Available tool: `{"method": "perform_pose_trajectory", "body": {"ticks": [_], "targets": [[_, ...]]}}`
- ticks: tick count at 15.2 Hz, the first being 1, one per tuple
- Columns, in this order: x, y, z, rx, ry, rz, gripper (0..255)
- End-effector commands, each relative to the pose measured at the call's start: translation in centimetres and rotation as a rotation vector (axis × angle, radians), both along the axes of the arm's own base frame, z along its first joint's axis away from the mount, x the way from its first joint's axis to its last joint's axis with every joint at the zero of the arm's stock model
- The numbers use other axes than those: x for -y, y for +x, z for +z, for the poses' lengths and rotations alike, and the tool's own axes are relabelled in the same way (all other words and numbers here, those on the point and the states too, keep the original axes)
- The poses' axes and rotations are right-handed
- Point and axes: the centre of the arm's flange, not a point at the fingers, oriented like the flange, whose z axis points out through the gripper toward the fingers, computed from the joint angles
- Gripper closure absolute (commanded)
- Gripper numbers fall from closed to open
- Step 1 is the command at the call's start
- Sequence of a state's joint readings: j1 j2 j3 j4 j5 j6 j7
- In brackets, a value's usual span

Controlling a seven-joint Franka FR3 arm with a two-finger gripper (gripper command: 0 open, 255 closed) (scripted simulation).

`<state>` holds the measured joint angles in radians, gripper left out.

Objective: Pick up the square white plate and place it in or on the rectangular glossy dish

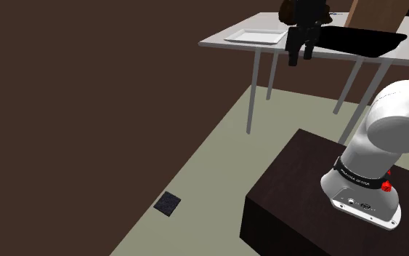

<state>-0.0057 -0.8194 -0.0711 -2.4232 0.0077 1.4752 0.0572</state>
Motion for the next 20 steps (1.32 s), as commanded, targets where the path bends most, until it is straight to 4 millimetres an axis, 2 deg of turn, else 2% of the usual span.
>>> {"method": "perform_pose_trajectory", "body": {"ticks": [1, 10, 20], "targets": [[0.0, 0.0, 0.0, 0.0, 0.0, 0.0, 0], [2.4, 5.9, -3.0, 0.173, -0.317, 0.172, 0], [4.6, 13.4, -4.1, 0.364, -0.67, 0.363, 0]]}}
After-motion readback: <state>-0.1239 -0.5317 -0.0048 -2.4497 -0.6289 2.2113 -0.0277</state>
